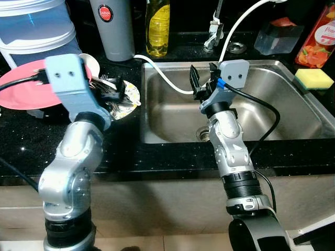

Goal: Kitchen organization

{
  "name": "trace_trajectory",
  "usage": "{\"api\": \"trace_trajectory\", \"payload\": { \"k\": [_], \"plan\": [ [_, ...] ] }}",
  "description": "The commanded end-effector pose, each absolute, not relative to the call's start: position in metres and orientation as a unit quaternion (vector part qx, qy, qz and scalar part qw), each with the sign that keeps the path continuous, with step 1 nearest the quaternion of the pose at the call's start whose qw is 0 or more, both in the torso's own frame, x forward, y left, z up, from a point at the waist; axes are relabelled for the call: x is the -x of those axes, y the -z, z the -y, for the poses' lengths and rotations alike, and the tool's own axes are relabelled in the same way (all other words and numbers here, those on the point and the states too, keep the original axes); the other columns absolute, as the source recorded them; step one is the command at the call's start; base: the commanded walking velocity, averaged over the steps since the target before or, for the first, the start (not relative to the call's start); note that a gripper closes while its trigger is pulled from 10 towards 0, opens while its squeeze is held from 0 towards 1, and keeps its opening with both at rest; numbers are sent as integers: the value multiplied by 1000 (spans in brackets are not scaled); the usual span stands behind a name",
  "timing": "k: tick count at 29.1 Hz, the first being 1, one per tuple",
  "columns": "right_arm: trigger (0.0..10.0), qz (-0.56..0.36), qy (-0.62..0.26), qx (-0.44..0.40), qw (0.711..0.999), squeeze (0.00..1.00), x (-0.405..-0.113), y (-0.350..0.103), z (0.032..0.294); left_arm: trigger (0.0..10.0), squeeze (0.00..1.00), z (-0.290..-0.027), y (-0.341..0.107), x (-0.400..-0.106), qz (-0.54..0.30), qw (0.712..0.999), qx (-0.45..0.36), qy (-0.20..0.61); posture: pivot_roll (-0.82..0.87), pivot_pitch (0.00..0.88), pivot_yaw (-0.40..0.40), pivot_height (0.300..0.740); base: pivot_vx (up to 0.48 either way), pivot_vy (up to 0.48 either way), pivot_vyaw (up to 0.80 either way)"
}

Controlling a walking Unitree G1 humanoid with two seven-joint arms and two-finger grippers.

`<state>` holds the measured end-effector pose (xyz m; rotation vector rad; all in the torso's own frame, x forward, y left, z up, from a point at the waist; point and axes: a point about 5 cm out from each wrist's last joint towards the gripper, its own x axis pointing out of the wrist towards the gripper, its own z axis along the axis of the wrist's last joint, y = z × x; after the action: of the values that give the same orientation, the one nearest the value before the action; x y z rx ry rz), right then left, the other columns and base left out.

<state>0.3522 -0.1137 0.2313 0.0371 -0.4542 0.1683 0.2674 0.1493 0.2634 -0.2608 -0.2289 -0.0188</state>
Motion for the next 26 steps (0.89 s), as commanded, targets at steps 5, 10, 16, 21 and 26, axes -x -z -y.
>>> {"api": "trace_trajectory", "payload": {
  "k": [5,10,16,21,26],
  "plan": [
    [10000,228,-90,-25,969,0,-354,-234,109,10000,0,-184,-282,-258,178,971,134,-88,167,0,33,740,0,0,0],
    [10000,228,-96,-28,969,0,-355,-234,105,10000,0,-212,-292,-253,204,961,115,-150,174,0,31,740,0,0,0],
    [10000,230,-99,-30,968,0,-357,-236,102,10000,0,-247,-295,-247,210,934,163,-238,179,0,26,740,0,0,0],
    [10000,233,-101,-30,967,0,-359,-238,102,10000,0,-262,-291,-243,211,916,216,-266,197,0,12,740,0,0,0],
    [10000,237,-106,-34,965,0,-362,-242,98,10000,0,-271,-285,-238,217,897,269,-276,196,0,-5,740,0,0,0]
  ]
}}
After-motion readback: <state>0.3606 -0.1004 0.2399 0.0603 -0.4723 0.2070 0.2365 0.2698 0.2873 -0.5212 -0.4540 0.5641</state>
